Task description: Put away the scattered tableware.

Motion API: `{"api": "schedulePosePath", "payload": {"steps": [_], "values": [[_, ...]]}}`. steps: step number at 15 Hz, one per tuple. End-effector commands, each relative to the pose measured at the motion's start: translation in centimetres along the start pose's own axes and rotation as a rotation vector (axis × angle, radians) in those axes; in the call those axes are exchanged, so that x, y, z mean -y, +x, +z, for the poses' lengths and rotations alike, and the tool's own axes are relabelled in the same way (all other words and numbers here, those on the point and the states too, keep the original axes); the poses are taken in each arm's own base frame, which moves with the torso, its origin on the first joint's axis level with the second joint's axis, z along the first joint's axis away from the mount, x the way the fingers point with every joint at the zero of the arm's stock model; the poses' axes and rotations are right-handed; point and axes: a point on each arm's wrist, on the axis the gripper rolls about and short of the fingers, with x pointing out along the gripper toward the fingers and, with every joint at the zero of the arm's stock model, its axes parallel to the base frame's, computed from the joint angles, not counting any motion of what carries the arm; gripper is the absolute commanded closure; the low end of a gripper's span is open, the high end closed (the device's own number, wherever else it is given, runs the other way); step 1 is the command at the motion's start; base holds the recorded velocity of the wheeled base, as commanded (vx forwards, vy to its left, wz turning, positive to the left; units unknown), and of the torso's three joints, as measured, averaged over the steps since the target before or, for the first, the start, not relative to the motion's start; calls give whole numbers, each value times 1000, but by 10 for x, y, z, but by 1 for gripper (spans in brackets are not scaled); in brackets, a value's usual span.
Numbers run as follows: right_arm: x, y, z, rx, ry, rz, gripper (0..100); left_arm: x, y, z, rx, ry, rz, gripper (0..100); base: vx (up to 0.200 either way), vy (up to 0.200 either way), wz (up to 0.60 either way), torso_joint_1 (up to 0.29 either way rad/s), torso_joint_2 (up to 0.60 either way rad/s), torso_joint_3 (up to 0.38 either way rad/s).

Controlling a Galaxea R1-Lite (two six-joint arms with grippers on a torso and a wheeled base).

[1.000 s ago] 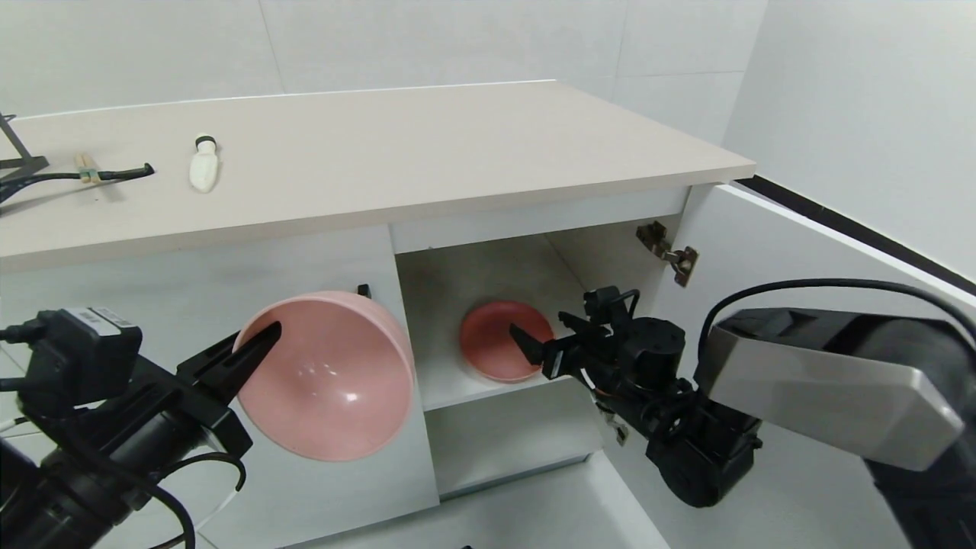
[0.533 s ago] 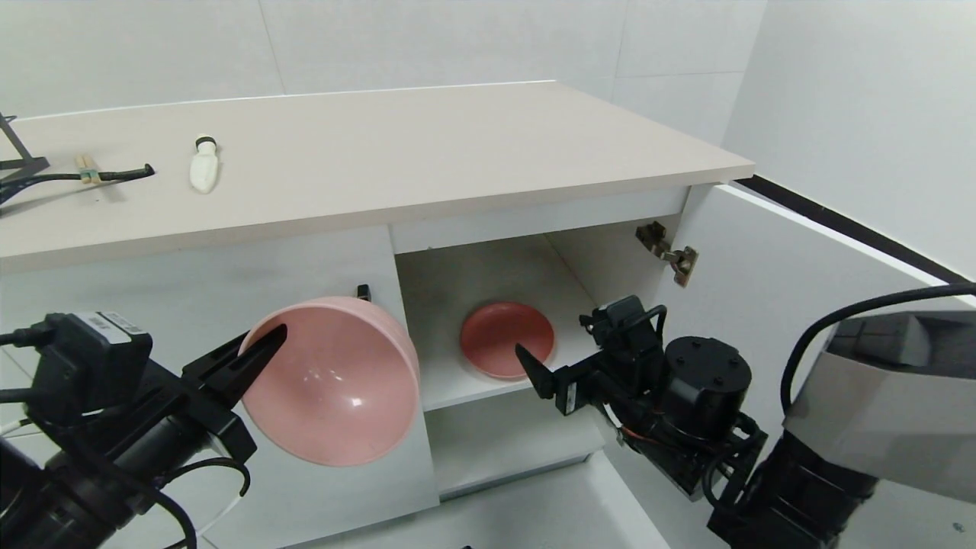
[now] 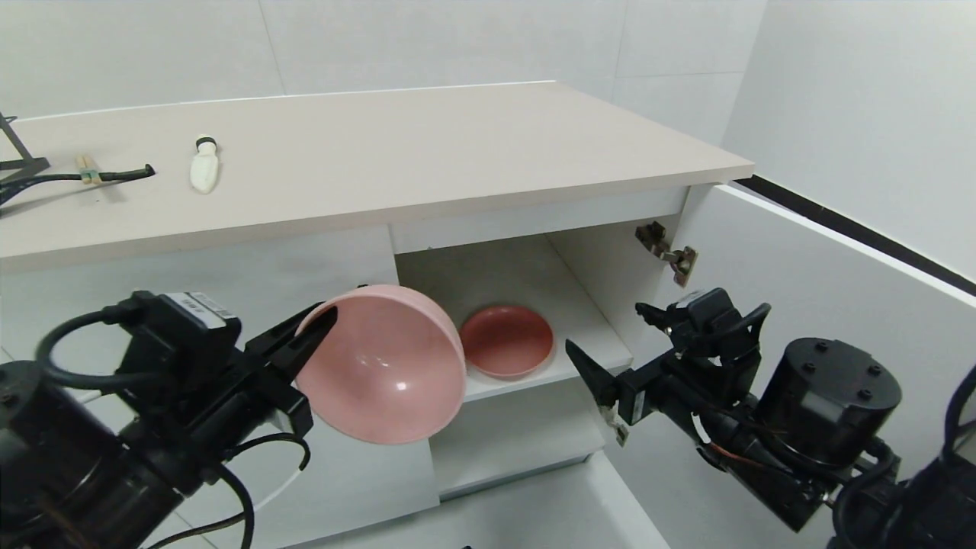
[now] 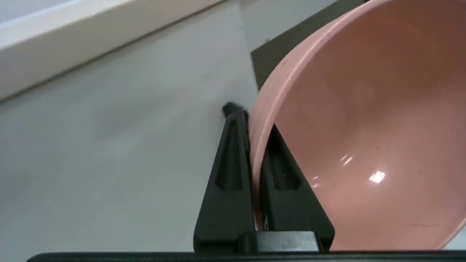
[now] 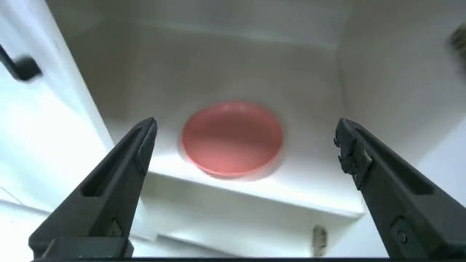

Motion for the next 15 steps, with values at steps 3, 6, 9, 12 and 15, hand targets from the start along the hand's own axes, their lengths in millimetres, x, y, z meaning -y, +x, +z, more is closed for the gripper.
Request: {"api": "schedulePosePath", "payload": {"steps": [3,6,9,12,15], "values": [[3,-10,4,6,-32,-3,0,31,26,-9,-43,35,-52,100,0,0,0,0,0,0],[5,-11,11,34,-25,-10,0,43,57,-3,7,176,-37,100,0,0,0,0,0,0],[8,-12,24,86,-15,-22,0,57,77,-6,21,202,-57,100,0,0,0,0,0,0],[7,-14,24,88,-10,-19,0,63,86,-17,-22,200,-34,100,0,0,0,0,0,0],[5,-12,24,90,-6,-13,0,82,92,-9,23,196,-76,100,0,0,0,0,0,0]]}}
